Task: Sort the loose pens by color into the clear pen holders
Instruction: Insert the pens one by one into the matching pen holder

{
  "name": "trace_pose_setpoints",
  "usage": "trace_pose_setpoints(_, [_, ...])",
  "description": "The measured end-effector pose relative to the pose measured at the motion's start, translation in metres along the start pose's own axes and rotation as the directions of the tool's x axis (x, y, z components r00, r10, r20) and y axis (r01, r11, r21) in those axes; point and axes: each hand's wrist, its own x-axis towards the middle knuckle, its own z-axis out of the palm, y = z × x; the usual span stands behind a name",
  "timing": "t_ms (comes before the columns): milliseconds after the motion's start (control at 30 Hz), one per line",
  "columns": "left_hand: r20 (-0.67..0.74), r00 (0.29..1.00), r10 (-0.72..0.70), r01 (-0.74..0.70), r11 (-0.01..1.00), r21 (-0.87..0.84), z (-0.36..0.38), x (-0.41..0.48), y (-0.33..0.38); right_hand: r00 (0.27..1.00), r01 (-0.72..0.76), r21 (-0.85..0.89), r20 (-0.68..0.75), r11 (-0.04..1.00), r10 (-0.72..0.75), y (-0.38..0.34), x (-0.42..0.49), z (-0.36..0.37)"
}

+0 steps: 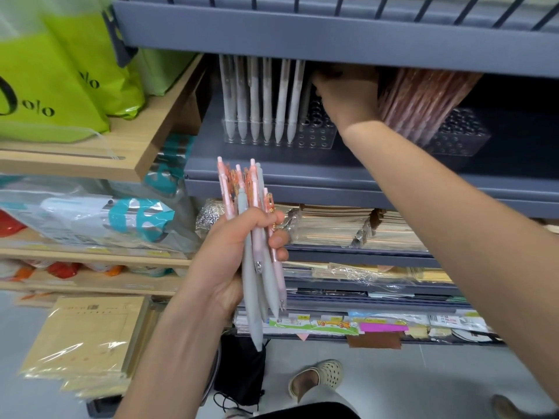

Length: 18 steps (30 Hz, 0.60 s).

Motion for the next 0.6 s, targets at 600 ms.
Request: trace_pose_setpoints(600, [0.104, 0.994, -0.036, 0.028, 0.997, 0.077, -0.001, -0.002, -0.006, 0.773, -0.149, 0.200, 0.634, 0.968, -0.012, 0.008, -0.104, -0.037])
